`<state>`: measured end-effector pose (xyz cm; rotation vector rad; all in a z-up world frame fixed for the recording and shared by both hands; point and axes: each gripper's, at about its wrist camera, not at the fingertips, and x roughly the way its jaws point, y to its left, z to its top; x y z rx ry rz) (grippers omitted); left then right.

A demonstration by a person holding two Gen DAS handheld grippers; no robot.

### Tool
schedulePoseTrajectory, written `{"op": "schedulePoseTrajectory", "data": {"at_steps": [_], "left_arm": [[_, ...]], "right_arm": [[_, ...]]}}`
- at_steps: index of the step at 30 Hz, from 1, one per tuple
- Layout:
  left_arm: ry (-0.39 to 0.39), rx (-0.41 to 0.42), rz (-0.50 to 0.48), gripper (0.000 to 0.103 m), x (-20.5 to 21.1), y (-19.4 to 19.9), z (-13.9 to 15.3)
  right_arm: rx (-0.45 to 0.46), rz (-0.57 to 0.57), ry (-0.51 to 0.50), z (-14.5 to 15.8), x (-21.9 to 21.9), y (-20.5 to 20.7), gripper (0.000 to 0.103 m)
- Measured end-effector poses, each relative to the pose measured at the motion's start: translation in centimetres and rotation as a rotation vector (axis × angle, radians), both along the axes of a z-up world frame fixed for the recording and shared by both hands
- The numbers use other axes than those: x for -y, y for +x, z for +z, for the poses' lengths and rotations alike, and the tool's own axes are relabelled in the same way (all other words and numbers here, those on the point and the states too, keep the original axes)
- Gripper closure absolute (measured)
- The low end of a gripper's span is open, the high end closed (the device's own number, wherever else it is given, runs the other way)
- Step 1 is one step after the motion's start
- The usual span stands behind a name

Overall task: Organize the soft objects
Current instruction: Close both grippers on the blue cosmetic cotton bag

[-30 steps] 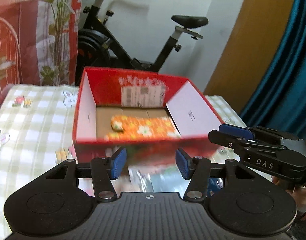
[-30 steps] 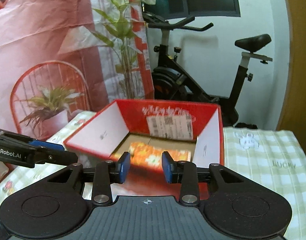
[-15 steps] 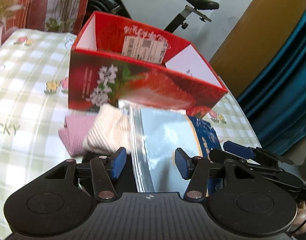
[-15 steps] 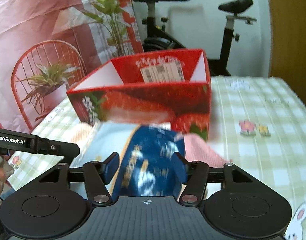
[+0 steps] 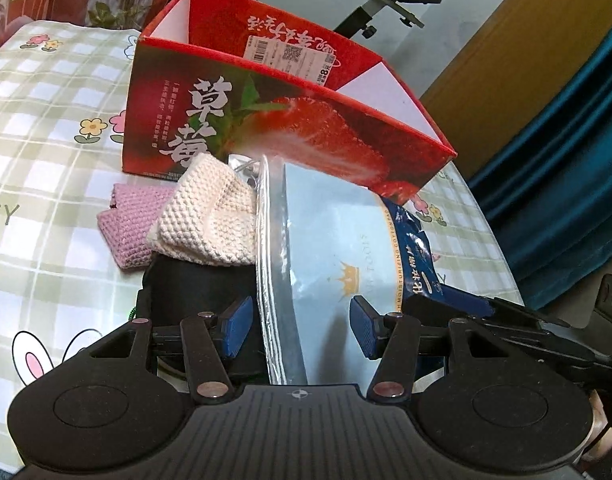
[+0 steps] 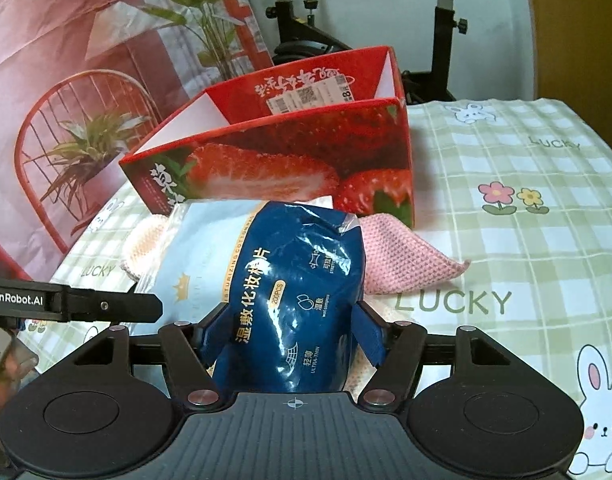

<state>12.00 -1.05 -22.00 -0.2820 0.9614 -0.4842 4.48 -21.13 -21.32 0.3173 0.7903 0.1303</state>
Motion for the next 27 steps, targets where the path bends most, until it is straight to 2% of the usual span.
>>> {"op": "schedulePoseTrajectory", "data": {"at_steps": [5,8,10,12,20,22,24,27], "left_arm": [[-0.022,-0.003,-0.007,0.048,0.0,-0.1,-0.2],[-0.028,0.017,-0.021,0.061,0.2,-0.4,0.2],[-0.021,0.032,-0.029,0.077,0.2,-0.6,0.4],[-0.015,0.043,-0.037,0.084,0.3,-0.8,0.5],[0.003,0.029,-0.043,0.084,0.3,-0.9,-0.1],[0.008,0.025,-0.044,0.084,0.4,-0.8,-0.3],[0.005,0.022,-0.044,0.084,0.4,-0.9,-0.4],[-0.006,0.030,-0.047,0.086,0.4,-1.0,-0.2]], "right_arm": [[-0.009,-0.009,0.013,-0.2,0.2,0.0,0.039],[-0.018,-0.017,0.015,-0.2,0.3,0.0,0.033],[-0.024,-0.023,0.017,-0.3,0.4,0.0,0.032],[-0.030,-0.029,0.027,-0.4,0.7,0.0,0.032],[-0.046,-0.045,0.058,-0.9,1.1,0.0,0.028],[-0.058,-0.058,0.063,-1.1,1.2,0.1,0.021],[-0.071,-0.068,0.107,-1.6,1.7,0.0,0.025],[-0.057,-0.062,0.148,-1.5,1.9,-0.4,0.041]]}}
